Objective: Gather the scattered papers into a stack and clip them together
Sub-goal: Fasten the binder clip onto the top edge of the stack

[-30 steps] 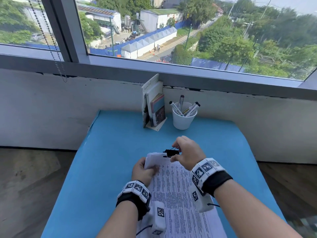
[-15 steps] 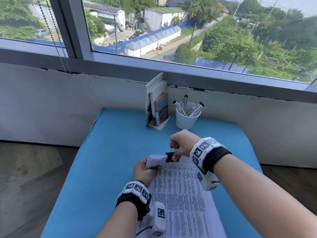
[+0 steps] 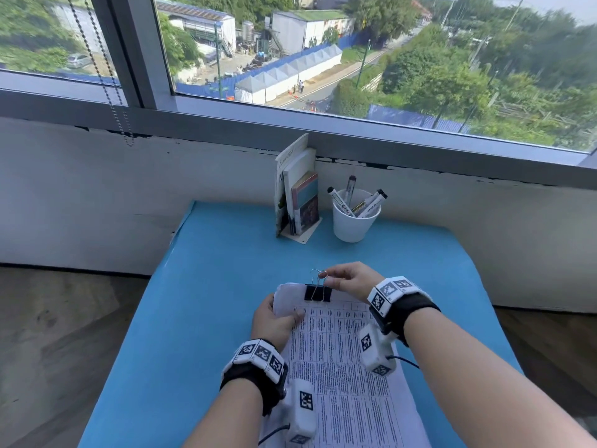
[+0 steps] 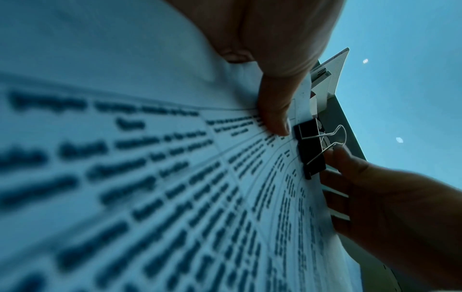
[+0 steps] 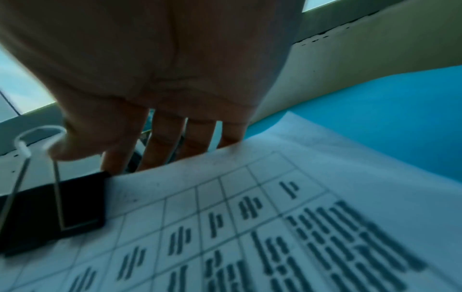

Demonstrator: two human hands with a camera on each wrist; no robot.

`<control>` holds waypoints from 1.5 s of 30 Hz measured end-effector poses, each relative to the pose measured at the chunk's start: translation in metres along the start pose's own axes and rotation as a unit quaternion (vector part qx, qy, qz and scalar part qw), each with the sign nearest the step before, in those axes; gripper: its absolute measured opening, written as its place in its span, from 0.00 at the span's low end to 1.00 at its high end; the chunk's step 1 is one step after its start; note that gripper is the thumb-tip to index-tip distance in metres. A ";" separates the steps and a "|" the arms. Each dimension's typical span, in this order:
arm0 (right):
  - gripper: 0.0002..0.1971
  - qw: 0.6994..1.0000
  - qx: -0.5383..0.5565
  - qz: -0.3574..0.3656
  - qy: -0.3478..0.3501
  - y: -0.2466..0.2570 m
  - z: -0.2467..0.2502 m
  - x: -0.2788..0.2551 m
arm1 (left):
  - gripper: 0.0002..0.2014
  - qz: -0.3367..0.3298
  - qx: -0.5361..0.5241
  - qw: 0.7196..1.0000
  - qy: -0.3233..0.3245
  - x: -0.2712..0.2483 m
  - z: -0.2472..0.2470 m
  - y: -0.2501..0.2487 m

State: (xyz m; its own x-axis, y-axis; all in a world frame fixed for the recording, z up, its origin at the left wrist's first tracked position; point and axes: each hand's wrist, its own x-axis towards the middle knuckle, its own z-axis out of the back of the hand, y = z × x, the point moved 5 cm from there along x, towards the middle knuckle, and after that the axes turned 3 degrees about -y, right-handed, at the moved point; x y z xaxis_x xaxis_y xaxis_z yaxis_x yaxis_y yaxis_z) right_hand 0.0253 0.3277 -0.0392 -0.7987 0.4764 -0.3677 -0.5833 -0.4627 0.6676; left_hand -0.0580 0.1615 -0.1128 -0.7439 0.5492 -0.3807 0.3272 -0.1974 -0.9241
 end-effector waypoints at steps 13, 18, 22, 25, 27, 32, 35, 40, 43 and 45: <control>0.19 0.999 0.016 -0.030 0.017 0.000 -0.003 0.013 | 0.14 0.000 -0.018 1.000 0.011 0.000 -0.001 0.001; 0.45 0.982 -0.156 0.004 0.106 0.013 -0.019 0.007 | 0.15 -0.006 0.000 1.000 -0.003 0.001 0.000 0.001; 0.25 0.973 -0.222 0.039 0.043 0.024 -0.026 0.009 | 0.14 -0.023 -0.001 1.000 0.007 -0.001 0.000 0.000; 0.17 0.984 -0.174 0.036 0.011 0.030 -0.020 0.006 | 0.14 -0.047 -0.018 0.999 0.018 -0.005 0.003 -0.009; 0.17 0.982 -0.182 0.046 0.022 0.036 -0.021 0.001 | 0.18 -0.048 -0.030 0.998 0.041 -0.007 0.002 -0.013; 0.30 0.966 -0.220 0.060 -0.123 0.037 0.000 -0.008 | 0.09 0.001 -0.044 0.998 0.033 -0.011 0.001 -0.010; 0.34 0.957 -0.001 -0.043 -0.286 -0.012 0.025 -0.034 | 0.10 0.005 -0.015 1.000 0.018 -0.008 0.005 -0.006; 0.46 0.933 0.250 -0.163 -0.202 -0.109 -0.004 -0.095 | 0.10 0.007 -0.006 1.000 0.023 -0.008 0.005 -0.008; 0.57 0.937 0.291 -0.159 -0.114 -0.131 -0.031 -0.128 | 0.09 0.019 -0.014 1.000 0.020 -0.007 0.009 -0.011; 0.50 0.930 0.331 -0.149 -0.065 -0.134 -0.049 -0.146 | 0.08 0.024 -0.019 0.999 0.016 -0.006 0.009 -0.013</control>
State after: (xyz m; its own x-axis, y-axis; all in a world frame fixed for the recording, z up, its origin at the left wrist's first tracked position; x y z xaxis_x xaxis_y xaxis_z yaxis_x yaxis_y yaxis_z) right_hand 0.2129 0.2831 -0.1065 -0.5665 0.6165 -0.5468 -0.5225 0.2444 0.8169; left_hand -0.0635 0.1535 -0.0989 -0.7081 0.5650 -0.4234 0.3849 -0.1939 -0.9024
